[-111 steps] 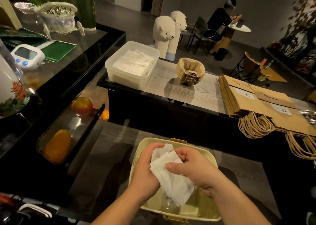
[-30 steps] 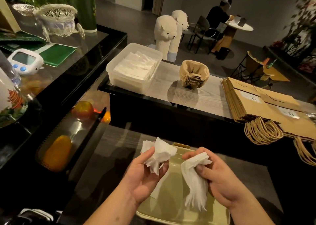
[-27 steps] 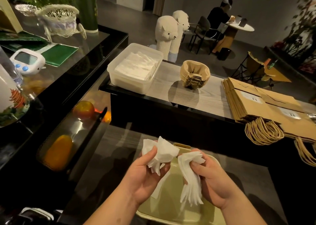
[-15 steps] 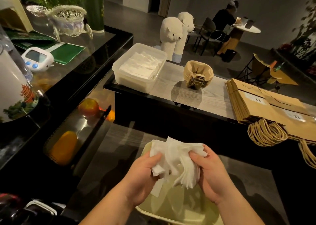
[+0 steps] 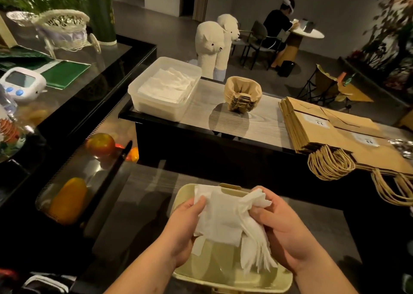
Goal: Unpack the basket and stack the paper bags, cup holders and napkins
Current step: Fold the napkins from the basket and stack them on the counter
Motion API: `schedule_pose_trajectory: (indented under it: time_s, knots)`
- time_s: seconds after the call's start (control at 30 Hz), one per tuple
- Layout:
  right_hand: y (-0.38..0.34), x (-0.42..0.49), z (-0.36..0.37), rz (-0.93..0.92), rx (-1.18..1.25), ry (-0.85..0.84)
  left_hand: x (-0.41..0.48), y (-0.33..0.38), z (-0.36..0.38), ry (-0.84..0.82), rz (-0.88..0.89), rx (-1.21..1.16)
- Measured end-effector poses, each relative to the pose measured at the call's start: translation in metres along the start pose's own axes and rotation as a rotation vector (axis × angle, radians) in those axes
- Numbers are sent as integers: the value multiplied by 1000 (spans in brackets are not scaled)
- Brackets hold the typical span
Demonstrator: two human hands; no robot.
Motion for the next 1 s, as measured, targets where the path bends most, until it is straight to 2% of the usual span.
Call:
schedule_pose_trajectory:
  time_s: [0.07,0.17,0.27,0.33,0.4,0.47,0.53,0.77,0.87,1.0]
  knots:
    - [6,3,-2,13,-114,73,-2,-1,5,-51,-18,-16]
    - [16,11,-4,9,-277,295,-9,-1,10,-171,-50,-86]
    - [21,13,-2,-21,-353,393,-11,-4,10,-240,4,-10]
    - [24,13,-2,-55,-388,438,-8,-7,9,-223,37,61]
    - [25,11,-2,-87,-370,479,-6,-11,10,-130,60,93]
    - [23,8,0,-86,-223,444,-5,-12,12,-32,84,108]
    - [24,6,6,-63,-90,372,-5,-14,14,-17,110,118]
    - [43,18,13,-72,-13,471,-20,-17,37,-272,20,-59]
    - [45,18,1,-47,-59,466,-17,-20,42,-343,128,155]
    - [30,12,-38,-25,-278,315,-8,-19,50,-312,180,423]
Point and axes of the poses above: each hand's wrist, its own x-axis towards the middle knuckle, its own z-axis out of the palm, y = z × x, the point moved 2 cm from there along x, towards the middle knuckle, and after that the axes turned 5 degrees about -x, right-handed, at the moved point
